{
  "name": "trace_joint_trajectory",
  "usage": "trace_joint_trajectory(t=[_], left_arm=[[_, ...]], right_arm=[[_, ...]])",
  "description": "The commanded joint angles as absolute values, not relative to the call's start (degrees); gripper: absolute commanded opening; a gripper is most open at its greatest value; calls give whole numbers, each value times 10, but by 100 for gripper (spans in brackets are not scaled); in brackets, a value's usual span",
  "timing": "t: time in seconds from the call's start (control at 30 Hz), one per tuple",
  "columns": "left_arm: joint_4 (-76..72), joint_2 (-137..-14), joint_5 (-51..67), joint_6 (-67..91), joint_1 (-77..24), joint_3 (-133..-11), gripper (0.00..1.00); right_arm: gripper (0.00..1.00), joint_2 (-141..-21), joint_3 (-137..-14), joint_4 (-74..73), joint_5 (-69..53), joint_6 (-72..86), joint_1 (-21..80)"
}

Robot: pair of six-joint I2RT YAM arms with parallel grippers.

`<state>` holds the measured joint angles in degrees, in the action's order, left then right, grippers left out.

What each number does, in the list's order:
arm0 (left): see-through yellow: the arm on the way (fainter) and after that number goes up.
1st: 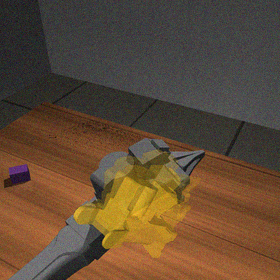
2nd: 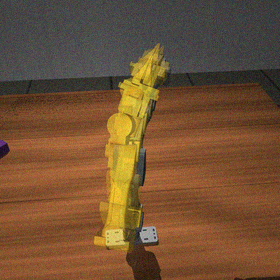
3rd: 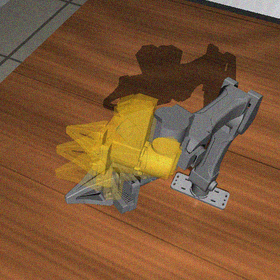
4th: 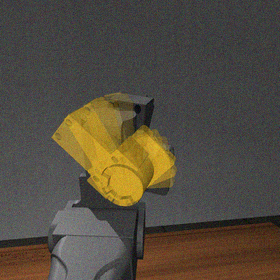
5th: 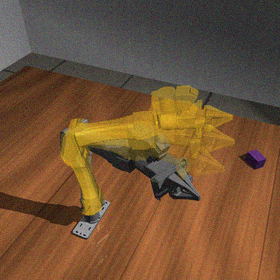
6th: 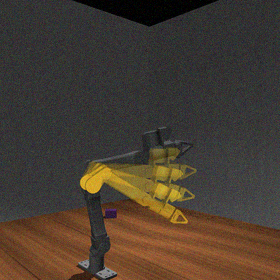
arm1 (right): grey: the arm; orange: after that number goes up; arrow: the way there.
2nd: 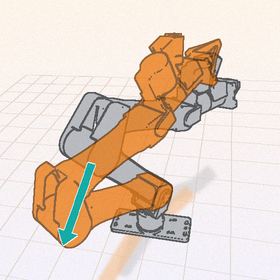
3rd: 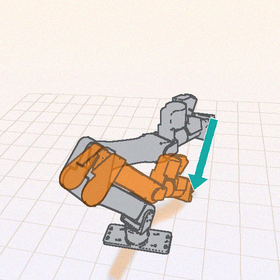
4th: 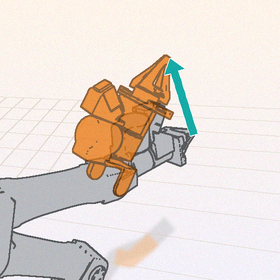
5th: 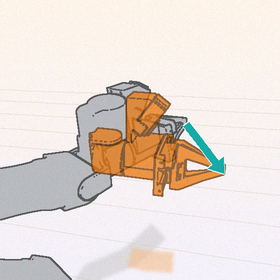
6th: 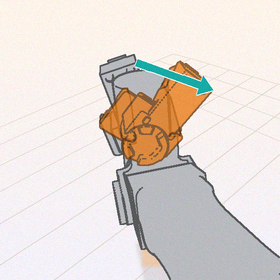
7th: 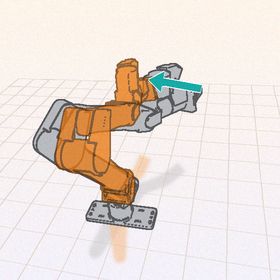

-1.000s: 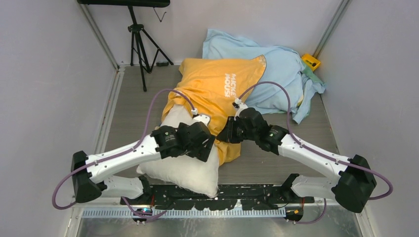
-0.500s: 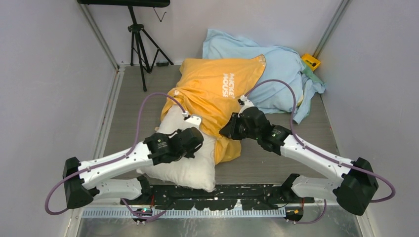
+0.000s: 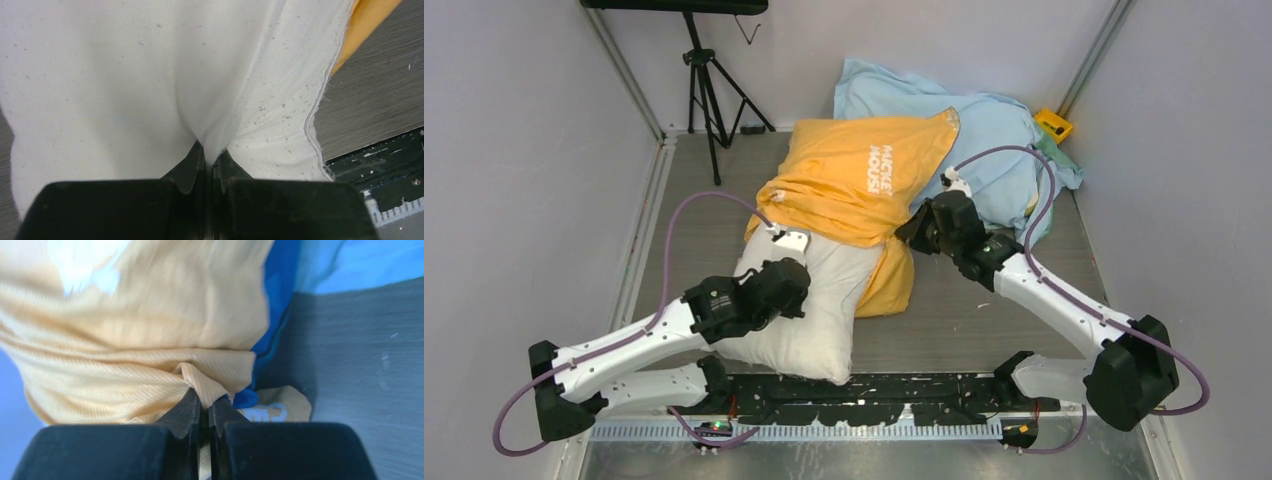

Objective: Remove the pillowcase from the pillow

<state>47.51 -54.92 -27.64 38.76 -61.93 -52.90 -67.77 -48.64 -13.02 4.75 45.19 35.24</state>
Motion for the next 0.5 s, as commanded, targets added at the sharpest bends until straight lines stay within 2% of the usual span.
trace_joint_trajectory(t=[0.0,0.17,0.3,0.47], left_arm=[[477,-535,-281,396,-614,-517,0],[463,-543,-196,405,-614,-507,0],[429,-539,-83,396,-614,-495,0],[331,-515,201,335,-614,-458,0]], right_arm=[[5,-716,-549,-120,114,431,266],[3,-785,-610,-120,74,424,162],[1,-842,-663,-120,39,426,115],[1,-905,-745,-122,-16,406,95]])
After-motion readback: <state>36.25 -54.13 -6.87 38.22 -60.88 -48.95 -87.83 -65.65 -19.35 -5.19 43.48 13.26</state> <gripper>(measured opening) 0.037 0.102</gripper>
